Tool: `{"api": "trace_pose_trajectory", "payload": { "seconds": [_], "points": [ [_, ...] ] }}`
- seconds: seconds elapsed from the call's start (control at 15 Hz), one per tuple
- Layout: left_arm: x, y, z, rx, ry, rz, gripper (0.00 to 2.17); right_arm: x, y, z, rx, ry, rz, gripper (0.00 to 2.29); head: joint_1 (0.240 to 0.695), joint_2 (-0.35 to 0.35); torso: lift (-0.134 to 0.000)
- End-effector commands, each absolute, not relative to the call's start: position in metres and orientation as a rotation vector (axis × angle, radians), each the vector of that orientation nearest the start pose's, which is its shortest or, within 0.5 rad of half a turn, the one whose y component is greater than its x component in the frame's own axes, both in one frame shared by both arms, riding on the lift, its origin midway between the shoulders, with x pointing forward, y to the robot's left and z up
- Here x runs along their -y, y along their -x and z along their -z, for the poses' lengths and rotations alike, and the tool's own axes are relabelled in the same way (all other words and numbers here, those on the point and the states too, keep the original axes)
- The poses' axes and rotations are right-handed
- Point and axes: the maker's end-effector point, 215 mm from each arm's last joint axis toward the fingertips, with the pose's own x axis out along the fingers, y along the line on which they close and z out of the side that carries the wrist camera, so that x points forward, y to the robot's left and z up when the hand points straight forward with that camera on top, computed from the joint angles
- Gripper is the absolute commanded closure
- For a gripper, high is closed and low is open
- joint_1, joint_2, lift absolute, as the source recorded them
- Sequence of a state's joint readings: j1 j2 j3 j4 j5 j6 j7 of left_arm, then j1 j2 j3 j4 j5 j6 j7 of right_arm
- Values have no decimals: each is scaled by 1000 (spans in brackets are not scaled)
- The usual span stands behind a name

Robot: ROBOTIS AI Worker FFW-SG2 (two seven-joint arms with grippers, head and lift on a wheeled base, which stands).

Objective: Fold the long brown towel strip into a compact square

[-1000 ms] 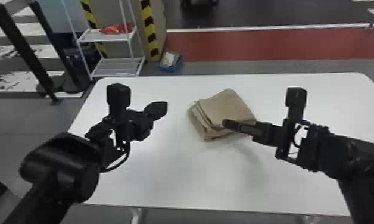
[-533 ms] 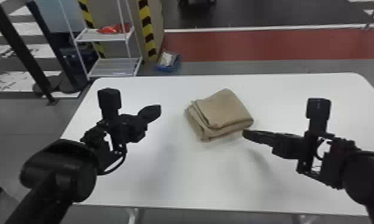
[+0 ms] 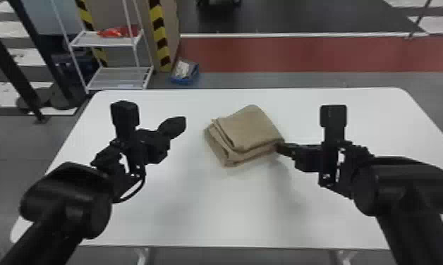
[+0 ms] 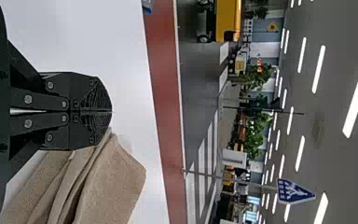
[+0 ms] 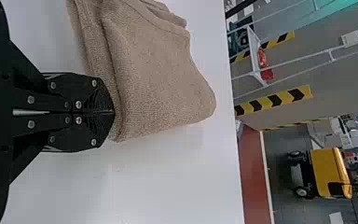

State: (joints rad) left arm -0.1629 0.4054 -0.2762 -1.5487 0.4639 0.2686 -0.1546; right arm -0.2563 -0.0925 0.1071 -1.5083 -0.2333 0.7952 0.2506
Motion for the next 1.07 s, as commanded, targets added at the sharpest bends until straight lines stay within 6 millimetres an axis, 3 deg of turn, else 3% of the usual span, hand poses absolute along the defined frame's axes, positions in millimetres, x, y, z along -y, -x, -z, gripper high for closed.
{"api": "trace_pose_trajectory", "payload": {
  "seconds": [0.0,0.27,0.33,0.47,0.53,0.6,0.67,0.73,0.8,1.0],
  "points": [
    [-194,-615,364,-225,23,396,1423,120,-629,429,-585,-124,-391,2186,695,50,-120],
    [-206,-615,363,-220,20,391,1423,112,-687,398,-500,-109,-378,2179,695,71,-120],
    [-207,-614,365,-224,18,390,1423,110,-690,394,-498,-114,-386,2179,693,75,-120],
    [-212,-615,373,-217,26,380,1423,109,-668,412,-534,-130,-405,2172,678,79,-120],
    [-210,-614,376,-222,27,382,1423,112,-646,417,-549,-158,-414,2010,678,81,-120],
    [-208,-613,379,-227,27,384,1423,129,-632,417,-541,-174,-404,1872,688,87,-120],
    [-205,-615,384,-229,25,383,1423,154,-617,417,-532,-170,-386,1467,695,86,-120],
    [-195,-620,375,-168,4,397,1423,179,-604,416,-513,-175,-380,653,695,81,-120],
    [-180,-622,366,-111,1,417,1423,209,-595,407,-472,-198,-353,167,695,55,-120],
    [-150,-631,385,-131,-20,471,1423,249,-565,382,-355,-262,-346,117,695,-18,-120]
  ]
}}
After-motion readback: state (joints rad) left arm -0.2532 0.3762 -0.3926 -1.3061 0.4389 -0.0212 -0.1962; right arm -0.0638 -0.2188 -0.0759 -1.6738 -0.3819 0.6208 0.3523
